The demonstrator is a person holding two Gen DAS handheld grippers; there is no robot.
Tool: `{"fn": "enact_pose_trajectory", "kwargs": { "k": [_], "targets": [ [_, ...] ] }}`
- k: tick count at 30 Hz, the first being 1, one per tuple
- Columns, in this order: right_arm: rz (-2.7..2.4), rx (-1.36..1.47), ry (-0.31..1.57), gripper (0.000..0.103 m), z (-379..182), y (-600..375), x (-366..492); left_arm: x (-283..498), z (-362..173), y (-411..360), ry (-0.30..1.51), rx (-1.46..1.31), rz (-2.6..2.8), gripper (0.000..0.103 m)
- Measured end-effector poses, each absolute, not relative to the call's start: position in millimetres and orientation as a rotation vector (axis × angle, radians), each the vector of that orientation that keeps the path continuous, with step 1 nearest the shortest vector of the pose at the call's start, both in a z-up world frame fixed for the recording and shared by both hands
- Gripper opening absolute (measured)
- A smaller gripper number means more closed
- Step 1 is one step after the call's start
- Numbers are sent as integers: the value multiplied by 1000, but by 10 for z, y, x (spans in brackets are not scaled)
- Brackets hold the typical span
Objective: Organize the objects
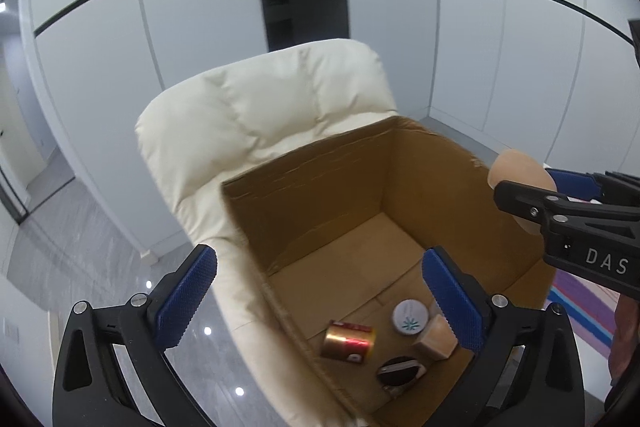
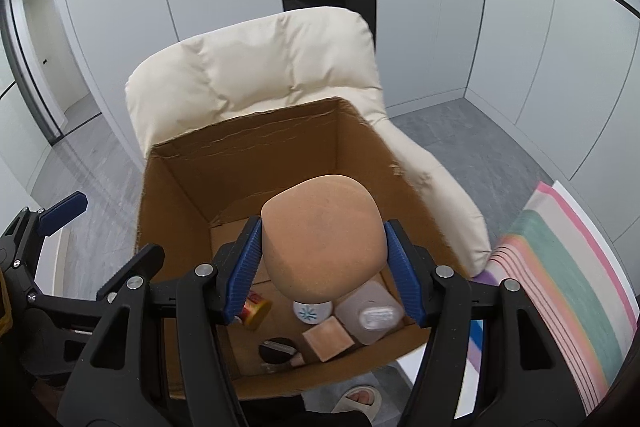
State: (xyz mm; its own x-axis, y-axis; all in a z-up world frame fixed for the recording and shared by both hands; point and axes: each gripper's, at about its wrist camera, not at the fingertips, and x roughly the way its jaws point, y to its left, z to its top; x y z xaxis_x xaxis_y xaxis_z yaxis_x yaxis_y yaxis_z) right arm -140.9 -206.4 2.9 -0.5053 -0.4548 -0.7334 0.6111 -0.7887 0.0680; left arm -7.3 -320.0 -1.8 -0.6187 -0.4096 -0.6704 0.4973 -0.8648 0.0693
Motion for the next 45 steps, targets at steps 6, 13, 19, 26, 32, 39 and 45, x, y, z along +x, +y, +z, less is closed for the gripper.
{"fn": "enact_pose_trajectory", "kwargs": {
  "k": [6,13,19,26,32,39,45],
  "targets": [
    [-2263,1041,264,68,-1,-2256,-1363,88,-34,-3442,223,955,-2390,103],
    [-2275,1029,238,93,-4,-2322,-1320,175,-37,-3604,280,944,-2363,103],
    [-2326,1034,254,103,-12,-2270,-1357,116,-61,-3617,295,955,-2361,103],
    [-2347,1062,261,103,-50,-2097,-1448,-30,-58,-3505,315,962,-2377,103],
    [-2381,1060,244,103,-33,-1879,-1517,-178,-57,-3365,295,975,-2401,103],
    [-2423,1087,196,103,-32,-1584,-1637,-360,-82,-3176,281,1000,-2435,103],
    [-2452,1107,173,103,-36,-1333,-1698,-511,-89,-2990,279,1016,-2468,103]
  ]
}}
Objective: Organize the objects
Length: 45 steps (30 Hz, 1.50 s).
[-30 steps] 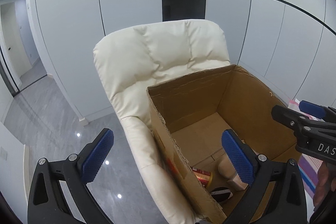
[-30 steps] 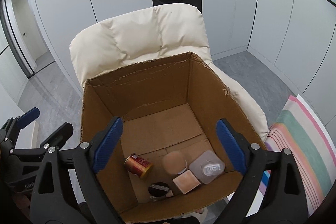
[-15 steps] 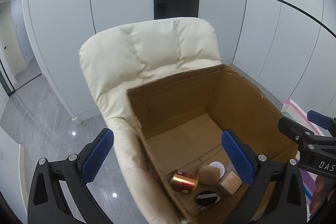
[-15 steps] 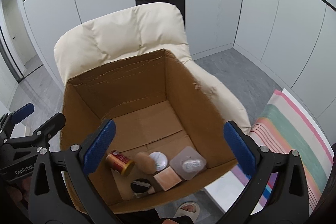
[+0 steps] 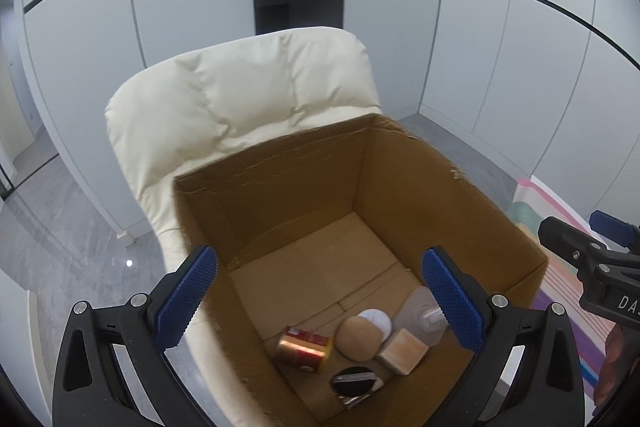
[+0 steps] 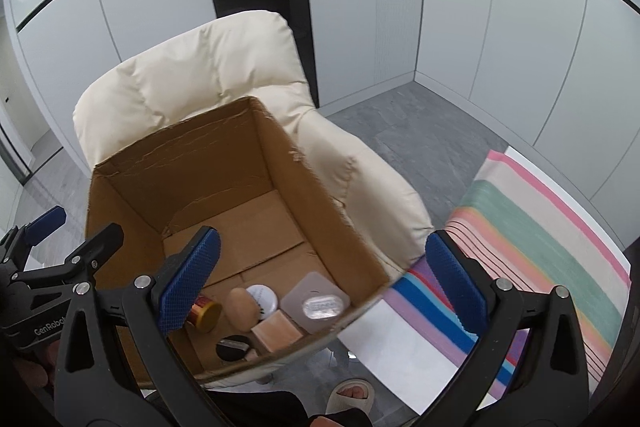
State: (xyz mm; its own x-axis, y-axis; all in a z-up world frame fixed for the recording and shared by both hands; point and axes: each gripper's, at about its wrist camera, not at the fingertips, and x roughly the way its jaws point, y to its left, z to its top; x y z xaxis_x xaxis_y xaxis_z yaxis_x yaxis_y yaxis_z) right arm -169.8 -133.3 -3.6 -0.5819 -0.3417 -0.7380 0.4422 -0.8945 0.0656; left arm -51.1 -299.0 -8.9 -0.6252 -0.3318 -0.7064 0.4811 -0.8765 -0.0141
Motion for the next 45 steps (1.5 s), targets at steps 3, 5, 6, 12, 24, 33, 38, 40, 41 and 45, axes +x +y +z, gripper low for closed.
{"fn": "enact_pose_trajectory", "kwargs": {
  "k": [3,5,6,12,24,33,38,40,41,45],
  "targets": [
    [-2474,1112,167,103,-35,-1194,-1717,-605,-86,-2865,264,1025,-2490,103],
    [-2490,1119,158,103,-36,-1072,-1734,-679,-87,-2775,264,1040,-2509,103],
    [-2497,1121,154,103,-35,-1026,-1737,-708,-85,-2742,272,1046,-2521,103],
    [-2549,1137,130,103,-23,-650,-1782,-893,-59,-2434,247,1067,-2575,103],
    [-2680,1173,59,103,8,227,-1808,-1262,64,-1710,183,1098,-2703,103],
    [-2777,1200,-3,103,20,870,-1681,-1425,168,-1083,116,1135,-2790,103],
    [-2857,1181,42,103,109,1192,-1445,-1326,254,-794,111,1135,-2833,103],
    [-2875,1181,42,103,126,1321,-1333,-1258,265,-705,114,1145,-2850,103],
    [-2880,1182,42,103,124,1372,-1277,-1210,263,-649,105,1149,-2861,103],
    [-2911,1203,39,103,129,1563,-976,-1030,215,-498,42,1176,-2873,103]
  ]
}}
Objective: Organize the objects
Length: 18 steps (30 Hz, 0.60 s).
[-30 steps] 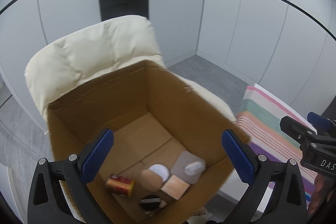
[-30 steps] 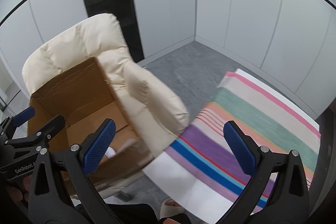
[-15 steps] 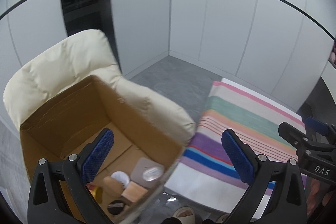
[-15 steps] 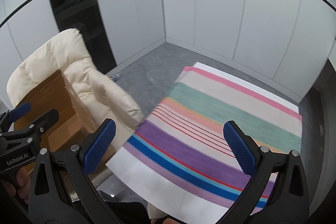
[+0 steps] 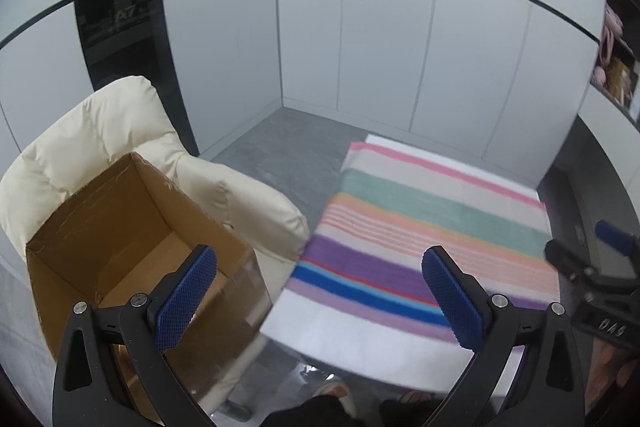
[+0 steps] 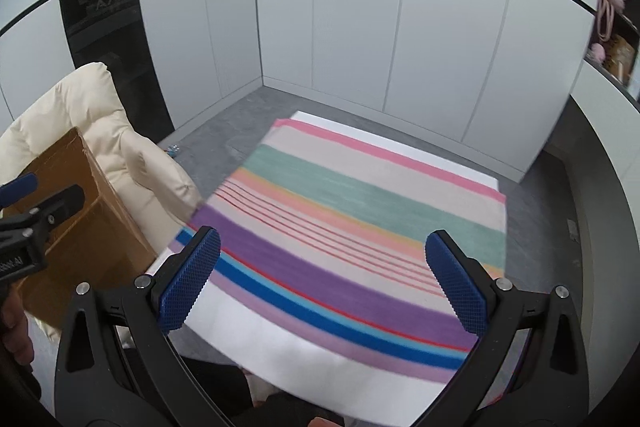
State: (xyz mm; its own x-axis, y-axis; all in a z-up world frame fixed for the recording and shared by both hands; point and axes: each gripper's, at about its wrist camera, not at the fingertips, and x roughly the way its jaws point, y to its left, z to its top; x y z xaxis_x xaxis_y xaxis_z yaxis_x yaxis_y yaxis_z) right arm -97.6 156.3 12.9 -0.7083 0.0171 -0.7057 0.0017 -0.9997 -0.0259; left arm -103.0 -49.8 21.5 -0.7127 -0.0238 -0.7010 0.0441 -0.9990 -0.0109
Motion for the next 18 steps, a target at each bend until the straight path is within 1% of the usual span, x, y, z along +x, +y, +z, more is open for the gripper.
{"fn": "enact_pose_trajectory", "kwargs": {
  "k": [2,5,8,12,14,18],
  "targets": [
    [2912,-1197,-28,103,164,1630,-798,-924,204,-440,38,1197,-2885,103],
    [2915,-1162,-65,103,222,1694,-489,-756,227,-416,83,1205,-2886,103],
    [2926,-1156,-75,103,268,1744,-212,-538,264,-348,49,1175,-2895,103],
    [2907,-1156,-63,103,297,1816,60,-318,251,-318,59,1206,-2885,103],
    [2891,-1167,-30,103,302,1862,146,-223,241,-266,28,1226,-2888,103],
    [2884,-1210,94,103,294,1959,254,-91,254,-202,-22,1220,-2895,103]
  ]
}}
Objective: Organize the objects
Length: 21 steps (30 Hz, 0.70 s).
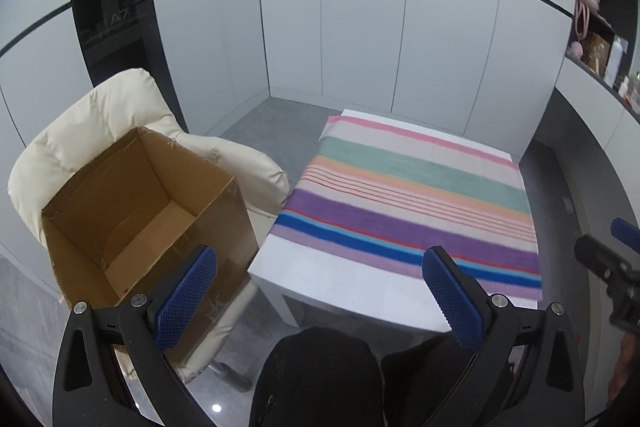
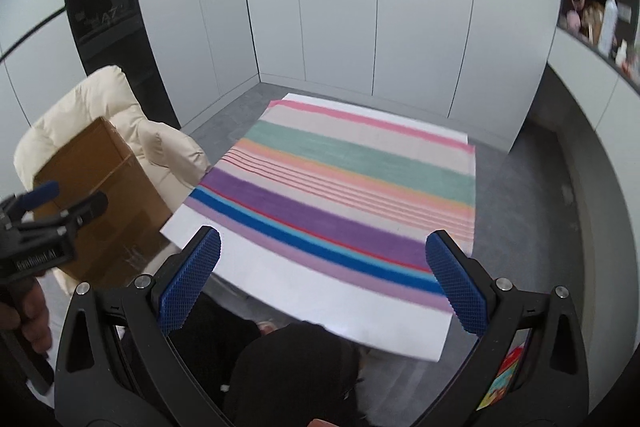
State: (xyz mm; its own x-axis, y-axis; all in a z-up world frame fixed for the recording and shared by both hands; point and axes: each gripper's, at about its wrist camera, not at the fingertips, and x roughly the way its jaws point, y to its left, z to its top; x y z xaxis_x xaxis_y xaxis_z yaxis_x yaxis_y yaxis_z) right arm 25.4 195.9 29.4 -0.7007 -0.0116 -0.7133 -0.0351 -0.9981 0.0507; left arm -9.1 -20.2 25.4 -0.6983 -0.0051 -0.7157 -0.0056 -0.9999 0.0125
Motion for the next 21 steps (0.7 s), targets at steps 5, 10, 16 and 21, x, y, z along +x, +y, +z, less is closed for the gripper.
{"fn": "enact_pose_trajectory", "kwargs": {
  "k": [5,10,16,21],
  "targets": [
    [2849,-1220,82,103,262,1926,238,0,193,-197,33,-1268,2889,103],
    [2850,-1308,115,103,177,1827,164,-29,148,-214,65,-1291,2905,103],
    [2858,-1340,41,103,113,1671,118,-20,68,-284,36,-1361,2887,103],
    [2847,-1388,24,103,50,1597,60,-15,16,-318,30,-1387,2882,103]
  ]
}}
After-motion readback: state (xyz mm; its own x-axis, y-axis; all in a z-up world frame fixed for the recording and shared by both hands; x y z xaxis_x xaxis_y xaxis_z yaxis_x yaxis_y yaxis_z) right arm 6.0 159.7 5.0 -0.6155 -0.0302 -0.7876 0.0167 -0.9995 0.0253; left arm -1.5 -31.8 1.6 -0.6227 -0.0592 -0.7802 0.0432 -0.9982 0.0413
